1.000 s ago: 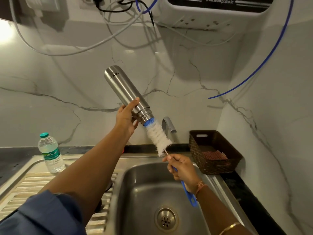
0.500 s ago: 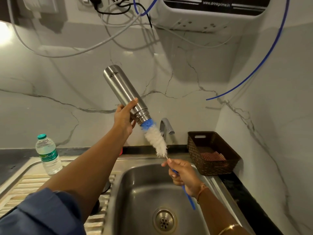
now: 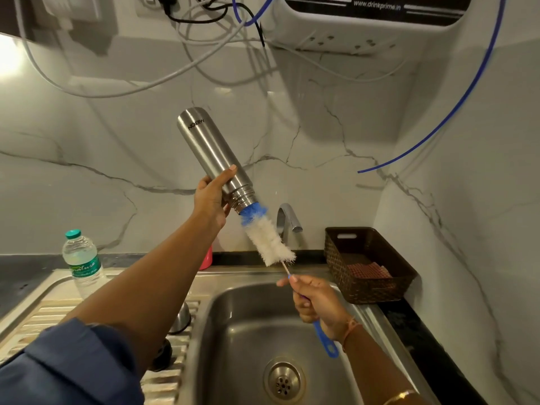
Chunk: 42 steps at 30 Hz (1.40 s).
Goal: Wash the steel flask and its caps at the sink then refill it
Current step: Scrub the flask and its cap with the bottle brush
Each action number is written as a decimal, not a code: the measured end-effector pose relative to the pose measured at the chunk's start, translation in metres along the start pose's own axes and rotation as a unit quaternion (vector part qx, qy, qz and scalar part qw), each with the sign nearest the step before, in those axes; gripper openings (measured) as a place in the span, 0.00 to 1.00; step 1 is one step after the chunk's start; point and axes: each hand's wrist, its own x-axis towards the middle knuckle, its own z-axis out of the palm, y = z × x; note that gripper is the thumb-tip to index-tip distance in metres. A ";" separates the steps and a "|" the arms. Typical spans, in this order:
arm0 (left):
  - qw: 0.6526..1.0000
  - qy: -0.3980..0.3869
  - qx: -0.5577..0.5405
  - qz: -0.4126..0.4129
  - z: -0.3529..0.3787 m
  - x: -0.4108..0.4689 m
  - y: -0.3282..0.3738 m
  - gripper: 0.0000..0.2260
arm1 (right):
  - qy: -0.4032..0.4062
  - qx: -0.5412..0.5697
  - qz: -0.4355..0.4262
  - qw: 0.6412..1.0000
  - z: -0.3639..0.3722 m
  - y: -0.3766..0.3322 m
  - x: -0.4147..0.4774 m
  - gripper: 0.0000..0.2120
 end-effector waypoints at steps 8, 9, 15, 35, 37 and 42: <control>1.000 0.025 -0.011 0.005 -0.001 0.004 -0.006 0.29 | 0.311 -0.488 -0.131 0.805 0.015 0.005 0.009 0.12; 1.000 0.024 -0.018 0.002 0.000 0.005 -0.004 0.28 | 0.330 -0.530 -0.173 0.762 0.014 0.009 0.009 0.11; 0.999 0.005 -0.032 -0.016 0.000 0.009 0.002 0.29 | 0.146 -0.237 -0.116 0.953 0.005 -0.003 0.009 0.13; 0.998 -0.020 -0.056 -0.030 -0.001 0.018 0.006 0.31 | 0.059 -0.091 -0.081 0.991 0.007 -0.015 0.010 0.12; 0.996 -0.021 -0.077 -0.042 -0.002 0.017 0.004 0.31 | -0.007 0.024 -0.021 0.999 0.002 -0.015 0.008 0.13; 0.998 -0.012 -0.060 -0.030 -0.004 0.020 -0.002 0.27 | 0.043 -0.069 -0.003 0.997 0.013 -0.014 0.006 0.14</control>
